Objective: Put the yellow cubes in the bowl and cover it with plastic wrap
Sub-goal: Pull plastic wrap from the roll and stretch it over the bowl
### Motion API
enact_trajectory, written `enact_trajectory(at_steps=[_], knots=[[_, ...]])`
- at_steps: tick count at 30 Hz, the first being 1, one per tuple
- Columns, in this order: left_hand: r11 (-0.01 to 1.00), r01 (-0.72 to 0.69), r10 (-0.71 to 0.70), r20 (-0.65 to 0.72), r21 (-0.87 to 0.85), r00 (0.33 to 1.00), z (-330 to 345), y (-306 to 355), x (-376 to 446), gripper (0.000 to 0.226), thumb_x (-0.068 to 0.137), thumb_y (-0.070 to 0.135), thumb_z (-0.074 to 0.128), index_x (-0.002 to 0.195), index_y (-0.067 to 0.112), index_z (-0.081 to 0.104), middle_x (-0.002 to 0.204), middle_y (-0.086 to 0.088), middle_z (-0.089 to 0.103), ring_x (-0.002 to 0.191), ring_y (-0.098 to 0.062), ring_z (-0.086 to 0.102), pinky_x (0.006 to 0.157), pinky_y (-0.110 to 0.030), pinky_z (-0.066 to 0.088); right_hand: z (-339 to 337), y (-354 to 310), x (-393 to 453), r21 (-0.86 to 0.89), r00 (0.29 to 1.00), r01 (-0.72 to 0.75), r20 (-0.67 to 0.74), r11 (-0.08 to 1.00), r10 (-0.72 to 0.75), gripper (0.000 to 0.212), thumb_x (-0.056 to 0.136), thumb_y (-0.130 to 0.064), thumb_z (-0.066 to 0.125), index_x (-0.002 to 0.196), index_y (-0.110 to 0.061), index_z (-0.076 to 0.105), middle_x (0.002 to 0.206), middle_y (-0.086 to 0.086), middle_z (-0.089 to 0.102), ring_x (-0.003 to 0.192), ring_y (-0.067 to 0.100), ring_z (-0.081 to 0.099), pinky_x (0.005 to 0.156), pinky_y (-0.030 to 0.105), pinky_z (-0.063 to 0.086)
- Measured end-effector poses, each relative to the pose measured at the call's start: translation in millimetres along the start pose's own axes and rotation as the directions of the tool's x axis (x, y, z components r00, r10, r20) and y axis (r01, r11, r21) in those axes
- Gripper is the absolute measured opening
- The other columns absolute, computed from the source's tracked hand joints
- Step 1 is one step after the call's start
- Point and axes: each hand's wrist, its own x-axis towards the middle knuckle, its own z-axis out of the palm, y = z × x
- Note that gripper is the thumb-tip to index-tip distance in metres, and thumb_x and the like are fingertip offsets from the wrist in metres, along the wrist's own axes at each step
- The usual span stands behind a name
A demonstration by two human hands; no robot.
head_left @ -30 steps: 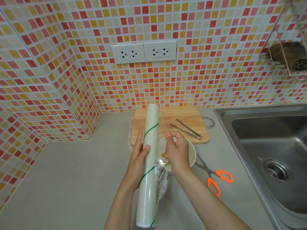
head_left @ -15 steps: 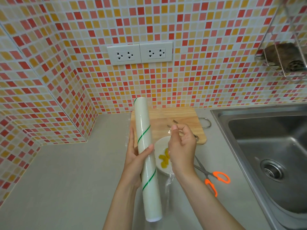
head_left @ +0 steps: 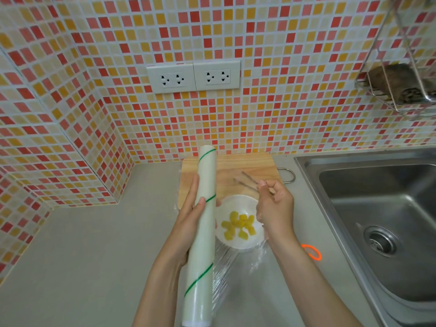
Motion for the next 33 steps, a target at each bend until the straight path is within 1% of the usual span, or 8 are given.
enact_trajectory(at_steps=[3, 7, 12, 17, 21, 24, 27, 33], knots=[[0.997, -0.061, 0.062, -0.012, 0.038, 0.998, -0.4, -1.1, -2.3, 0.040, 0.094, 0.040, 0.041, 0.124, 0.066, 0.038, 0.147, 0.024, 0.037, 0.127, -0.011, 0.049, 0.106, -0.038, 0.041, -6.4, 1.2, 3.2, 0.005, 1.000, -0.025, 0.000, 1.000, 0.025, 0.023, 0.092, -0.019, 0.054, 0.069, -0.023, 0.058, 0.044, -0.003, 0.037, 0.043, 0.016, 0.029, 0.046, 0.025, 0.025], [0.999, -0.021, 0.021, -0.023, -0.030, 1.000, -0.1, -4.1, -3.0, 0.040, 0.089, 0.045, 0.042, 0.126, 0.061, 0.042, 0.137, -0.003, 0.052, 0.094, -0.014, 0.069, 0.062, -0.027, 0.056, -15.1, -0.7, 7.7, -0.018, 1.000, -0.010, -0.028, 1.000, 0.009, 0.024, 0.091, -0.019, 0.055, 0.067, -0.023, 0.060, 0.047, -0.008, 0.047, 0.044, 0.014, 0.034, 0.049, 0.023, 0.029], [0.984, -0.135, 0.150, -0.138, 0.115, 0.979, -4.0, -5.7, 10.0, 0.043, 0.098, 0.023, 0.041, 0.129, 0.053, 0.037, 0.116, 0.042, 0.049, 0.092, 0.027, 0.053, 0.070, 0.002, 0.041, -26.5, 1.6, 18.4, -0.098, 0.999, -0.004, -0.052, 0.995, -0.002, 0.018, 0.089, -0.026, 0.056, 0.074, -0.018, 0.061, 0.052, 0.005, 0.043, 0.044, 0.015, 0.034, 0.048, 0.027, 0.031], [0.999, -0.021, 0.026, -0.103, 0.046, 0.994, -5.9, -8.5, 17.9, 0.050, 0.094, 0.029, 0.049, 0.128, 0.063, 0.036, 0.139, 0.009, 0.052, 0.116, -0.017, 0.060, 0.088, -0.035, 0.052, -35.1, 9.1, 31.4, -0.154, 0.997, -0.017, -0.083, 0.988, 0.004, 0.019, 0.090, -0.024, 0.056, 0.071, -0.022, 0.060, 0.053, -0.001, 0.046, 0.046, 0.015, 0.035, 0.050, 0.026, 0.032], [0.993, -0.040, 0.048, -0.069, 0.111, 0.997, -7.4, -14.5, 19.1, 0.057, 0.093, 0.027, 0.052, 0.131, 0.065, 0.029, 0.137, 0.029, 0.042, 0.096, 0.002, 0.066, 0.064, -0.016, 0.055, -40.1, 18.4, 41.2, -0.188, 0.996, -0.040, -0.090, 0.981, 0.024, 0.017, 0.090, -0.023, 0.056, 0.076, -0.014, 0.061, 0.055, -0.002, 0.048, 0.048, 0.013, 0.038, 0.051, 0.024, 0.032], [0.949, -0.079, 0.110, -0.083, 0.304, 0.990, -4.5, -16.7, 21.4, 0.058, 0.095, 0.029, 0.049, 0.136, 0.060, 0.022, 0.131, 0.043, 0.030, 0.101, 0.024, 0.051, 0.079, -0.004, 0.044, -43.0, 27.7, 50.5, -0.223, 0.995, -0.048, -0.094, 0.974, 0.028, 0.018, 0.089, -0.023, 0.056, 0.076, -0.012, 0.062, 0.055, -0.004, 0.050, 0.050, 0.011, 0.042, 0.052, 0.023, 0.033], [0.835, -0.092, 0.217, -0.172, 0.542, 0.961, -7.1, -24.8, 30.0, 0.050, 0.099, 0.026, 0.039, 0.144, 0.042, 0.025, 0.133, 0.021, 0.035, 0.124, 0.005, 0.035, 0.104, -0.018, 0.025, -42.3, 38.0, 56.1, -0.252, 0.995, -0.043, -0.101, 0.967, 0.018, 0.021, 0.088, -0.020, 0.057, 0.068, -0.016, 0.059, 0.055, -0.006, 0.050, 0.051, 0.010, 0.043, 0.053, 0.023, 0.033], [0.756, 0.002, 0.180, -0.210, 0.654, 0.961, -11.6, -52.9, 36.9, 0.045, 0.101, 0.026, 0.029, 0.144, 0.039, 0.025, 0.129, -0.007, 0.054, 0.114, -0.021, 0.049, 0.103, -0.027, 0.033, -40.7, 65.9, 63.0, -0.344, 0.990, -0.108, -0.123, 0.933, 0.069, 0.022, 0.088, -0.016, 0.057, 0.066, -0.015, 0.057, 0.067, 0.004, 0.059, 0.065, 0.024, 0.052, 0.066, 0.029, 0.040]])
